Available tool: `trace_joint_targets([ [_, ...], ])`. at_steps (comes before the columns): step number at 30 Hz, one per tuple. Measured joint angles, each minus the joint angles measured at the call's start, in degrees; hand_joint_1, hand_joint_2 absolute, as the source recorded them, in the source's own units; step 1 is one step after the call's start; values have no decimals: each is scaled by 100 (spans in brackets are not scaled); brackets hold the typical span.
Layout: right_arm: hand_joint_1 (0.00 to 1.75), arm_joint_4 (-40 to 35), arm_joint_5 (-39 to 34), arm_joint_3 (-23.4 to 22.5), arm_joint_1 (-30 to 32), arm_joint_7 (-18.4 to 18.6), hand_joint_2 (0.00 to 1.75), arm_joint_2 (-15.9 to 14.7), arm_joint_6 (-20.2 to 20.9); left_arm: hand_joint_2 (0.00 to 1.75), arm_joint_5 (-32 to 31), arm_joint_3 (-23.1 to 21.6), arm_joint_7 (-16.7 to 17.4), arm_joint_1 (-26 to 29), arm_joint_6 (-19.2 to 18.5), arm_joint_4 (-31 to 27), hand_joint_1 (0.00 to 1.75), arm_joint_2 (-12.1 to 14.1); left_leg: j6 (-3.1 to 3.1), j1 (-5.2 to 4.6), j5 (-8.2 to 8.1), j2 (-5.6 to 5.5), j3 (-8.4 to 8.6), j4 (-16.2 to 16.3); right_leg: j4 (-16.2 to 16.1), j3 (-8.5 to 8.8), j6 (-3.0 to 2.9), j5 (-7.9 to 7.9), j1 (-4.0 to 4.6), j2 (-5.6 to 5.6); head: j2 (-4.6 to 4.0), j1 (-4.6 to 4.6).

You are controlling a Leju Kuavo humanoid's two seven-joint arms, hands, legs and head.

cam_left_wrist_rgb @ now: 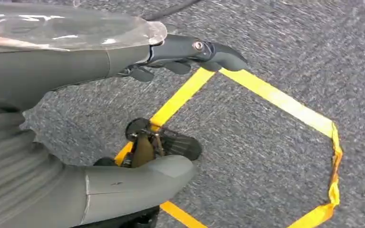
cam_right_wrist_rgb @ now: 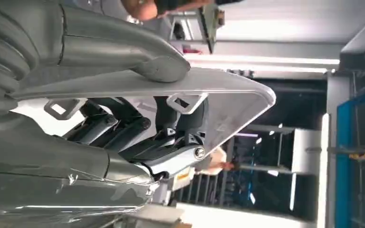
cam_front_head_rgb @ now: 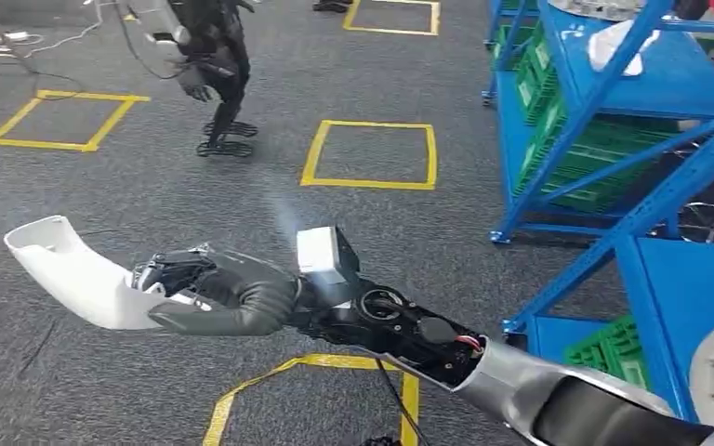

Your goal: Take the parts from the cabinet and place them on the table.

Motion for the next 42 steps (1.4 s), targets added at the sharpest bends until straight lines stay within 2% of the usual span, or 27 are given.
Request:
trace_joint_targets([
  [1, 175, 0, 0, -2, -5, 0, 175, 0, 0, 175, 0, 0, 0, -5, 0, 0, 0, -2, -5, 5, -3, -62, 10, 0, -575, 253, -36, 285, 0, 158, 0, 15],
  [2, 175, 0, -2, -2, -5, 0, 175, 0, 0, 175, -2, 0, 0, -8, -4, 0, 0, -18, -17, 9, -3, -102, -15, 1, -897, 370, -73, 329, -3, 453, 0, 17],
  [6, 175, 0, -18, -2, -5, 7, 175, 0, 11, 175, -2, 0, 2, 12, -7, 2, 0, -20, -180, 45, 52, -330, -84, -41, -1034, 421, -100, 331, 18, 308, 0, 2],
  [7, 175, 0, -20, -2, -16, 7, 175, 4, 20, 175, -2, 0, 4, 13, 0, 2, 0, -4, -189, 51, 21, -283, -84, -15, -1132, 472, -128, 378, -49, 213, 0, -15],
  [8, 175, 0, -20, 0, -16, 9, 175, 7, 26, 175, -4, 0, 4, 12, 0, 2, 0, -18, -215, 4, -105, -1, -155, 146, -1168, 497, -148, 388, -31, 163, 0, -55],
  [9, 175, 0, -35, 0, -25, 2, 175, 7, 46, 175, -4, 0, 4, -7, 0, 2, 0, -22, -234, 9, -333, 173, -339, 523, -1172, 501, -172, 391, -26, 91, 0, -147],
  [10, 175, 0, -39, 0, -19, 2, 175, 7, 52, 175, -4, 0, 4, -20, 0, 2, 0, -22, -264, 14, -582, 267, -601, 1066, -1169, 499, -175, 389, -11, 11, 0, -177],
  [12, 175, 11, -48, 0, -4, 4, 175, 7, 63, 175, -7, 0, 4, -21, 0, 2, 0, -22, -305, 19, -814, 317, -987, 1836, -1160, 491, -184, 377, 1, -133, 0, -188],
  [13, 175, 18, -48, 2, -4, 7, 175, 7, 72, 175, -7, 0, 4, -11, 0, 2, 0, -22, -317, 22, -740, 329, -993, 1829, -1155, 492, -183, 368, 0, -195, 0, -199],
  [15, 175, 24, -50, 2, -5, 4, 175, 7, 72, 175, -4, 0, 4, -6, 0, 2, 0, -7, -326, 43, -271, 380, -564, 989, -1131, 504, -163, 336, -5, -301, 0, -221],
  [16, 175, 24, -50, 2, -7, 4, 175, 7, 72, 175, -4, 0, 4, -11, 0, 2, 0, 2, -325, 49, -35, 495, -256, 414, -1107, 511, -143, 315, -6, -343, 0, -227],
  [17, 175, 24, -50, 2, -12, 4, 175, 7, 72, 175, -7, 0, 4, -23, 0, 2, 0, 0, -312, 39, 5, 737, -55, -17, -1077, 516, -105, 290, 11, -376, 0, -241],
  [19, 175, 24, -57, 0, -20, 2, 175, 7, 81, 175, -9, 0, 4, -39, 0, 2, 0, -7, -184, -1, 19, 604, -72, 9, -1062, 508, -59, 264, 61, -412, 0, -210],
  [22, 175, 24, -74, 0, -27, 0, 175, 7, 107, 175, -7, 0, 4, -32, 0, 2, 0, -5, -82, 13, 37, 480, -66, -13, -1054, 534, 20, 217, 50, -518, 0, -173],
  [23, 175, 24, -87, 0, -31, -2, 175, 9, 118, 175, -2, 0, 4, -31, -2, 2, 0, -11, -58, 31, 46, 439, -63, -21, -923, 509, 57, 109, 20, -349, 0, -151],
  [25, 175, 26, -114, 0, -36, -9, 175, 9, 170, 175, 6, 0, 0, -42, -4, 2, 0, -2, -4, 33, 57, 366, -71, -21, -39, 127, 85, -395, 7, -129, 0, -49],
  [27, 175, 53, -131, 0, -25, -7, 175, 9, 184, 175, 15, 0, 0, -32, -4, 2, 0, -2, 4, 17, 56, 253, -80, -19, 888, -311, 95, -735, 6, -81, 0, -7],
  [28, 175, 61, -135, 0, -24, -7, 175, 9, 190, 175, 18, 0, 0, -22, -4, 2, 0, -2, 5, 15, 57, 195, -78, -17, 984, -368, 85, -703, 6, -73, 0, 6],
  [29, 175, 68, -142, 0, -25, -9, 175, 9, 190, 175, 20, 0, -2, -14, -4, 2, 0, -2, 4, 13, 57, 129, -75, -15, 794, -293, 67, -536, 7, -63, 0, 13],
  [31, 175, 70, -153, 0, -31, -11, 175, 9, 199, 175, 24, 0, -2, -11, -4, 2, 0, -5, -4, 14, 59, -17, -58, -7, -240, 187, 5, 39, 6, 20, 0, 42],
  [32, 175, 70, -155, 0, -35, -11, 175, 9, 201, 175, 24, 0, -4, -12, -4, 2, 0, -5, -11, 19, 59, -79, -57, -7, -776, 429, -28, 271, 5, 207, 0, 68],
  [33, 175, 74, -157, 2, -37, -13, 175, 9, 208, 175, 22, 0, -7, -20, -4, 2, 0, -9, -49, -16, 63, -124, -88, 23, -973, 514, -51, 219, -10, 367, 0, 59],
  [36, 175, 83, -157, 2, -36, -13, 175, 9, 208, 175, 24, 0, -7, 0, -7, 2, 0, -4, -128, 22, 103, -221, -131, -3, -994, 499, -50, 223, 16, 285, 0, 42],
  [38, 175, 83, -162, 2, -43, -15, 175, 18, 210, 175, 26, 0, -7, 29, -4, 2, 0, 6, -207, 21, 137, -316, -132, -45, -1057, 526, -114, 264, -8, 197, 0, 50],
  [39, 175, 87, -168, 2, -52, -15, 175, 35, 212, 175, 35, 0, -7, 44, 2, 4, 0, 11, -208, 35, 64, -154, -152, 26, -1114, 555, -145, 300, -27, 106, 0, 35],
  [40, 175, 90, -175, 2, -58, -22, 175, 53, 216, 175, 35, 0, -7, 31, 2, 4, 0, 4, -226, 1, -122, 92, -281, 279, -1140, 557, -175, 316, -28, 74, 0, -48],
  [42, 175, 96, -179, 2, -66, -28, 175, 52, 219, 175, 42, 0, -7, 5, 2, 4, 0, 4, -274, 14, -580, 268, -734, 1233, -1141, 545, -189, 318, -9, -64, 0, -149],
])
